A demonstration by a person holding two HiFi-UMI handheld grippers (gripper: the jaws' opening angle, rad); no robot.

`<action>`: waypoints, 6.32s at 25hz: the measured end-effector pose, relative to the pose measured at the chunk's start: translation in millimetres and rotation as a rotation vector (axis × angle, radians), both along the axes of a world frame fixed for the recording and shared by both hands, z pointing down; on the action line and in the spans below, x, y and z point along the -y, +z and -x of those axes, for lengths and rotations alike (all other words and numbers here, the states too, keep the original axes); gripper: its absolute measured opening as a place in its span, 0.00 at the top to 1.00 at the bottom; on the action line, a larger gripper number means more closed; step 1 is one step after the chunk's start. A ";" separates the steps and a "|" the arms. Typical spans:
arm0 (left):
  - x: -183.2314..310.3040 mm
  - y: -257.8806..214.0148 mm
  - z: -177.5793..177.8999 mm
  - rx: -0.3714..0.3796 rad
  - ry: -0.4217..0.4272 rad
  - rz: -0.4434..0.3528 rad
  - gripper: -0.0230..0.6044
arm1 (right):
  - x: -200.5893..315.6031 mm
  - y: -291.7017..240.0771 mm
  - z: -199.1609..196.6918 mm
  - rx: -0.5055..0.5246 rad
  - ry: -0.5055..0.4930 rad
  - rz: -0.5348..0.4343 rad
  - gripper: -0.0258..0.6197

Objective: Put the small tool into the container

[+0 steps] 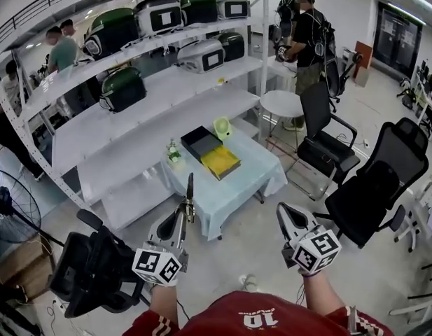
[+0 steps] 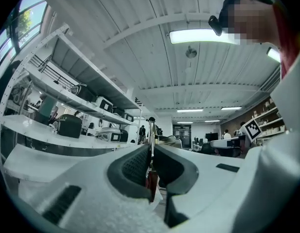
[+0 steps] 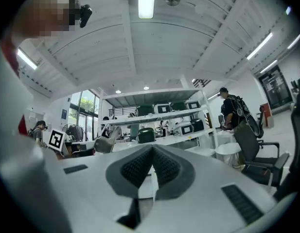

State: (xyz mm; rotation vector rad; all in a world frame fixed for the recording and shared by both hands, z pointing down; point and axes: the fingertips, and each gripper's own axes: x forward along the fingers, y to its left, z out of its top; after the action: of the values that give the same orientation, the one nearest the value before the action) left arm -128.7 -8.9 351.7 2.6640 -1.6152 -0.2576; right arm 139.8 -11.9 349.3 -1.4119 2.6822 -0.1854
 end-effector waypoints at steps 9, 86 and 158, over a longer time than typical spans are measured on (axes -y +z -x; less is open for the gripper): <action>96.8 -18.7 -47.1 0.067 -0.023 -0.023 0.93 | 105.3 -10.9 -54.5 0.045 -0.014 -0.020 0.95; 559.6 295.5 -26.2 0.039 0.212 0.601 0.93 | 551.5 184.5 78.6 -0.120 -0.068 0.302 0.95; 619.1 512.8 -39.2 0.207 0.019 1.131 0.83 | 632.9 280.4 77.6 -0.093 -0.217 0.486 0.95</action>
State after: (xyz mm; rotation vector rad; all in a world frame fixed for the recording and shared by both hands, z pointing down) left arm -89.6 -627.9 864.5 1.8197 -1.1844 0.7312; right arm 62.2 -644.7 629.7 -1.2437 2.9979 -0.8602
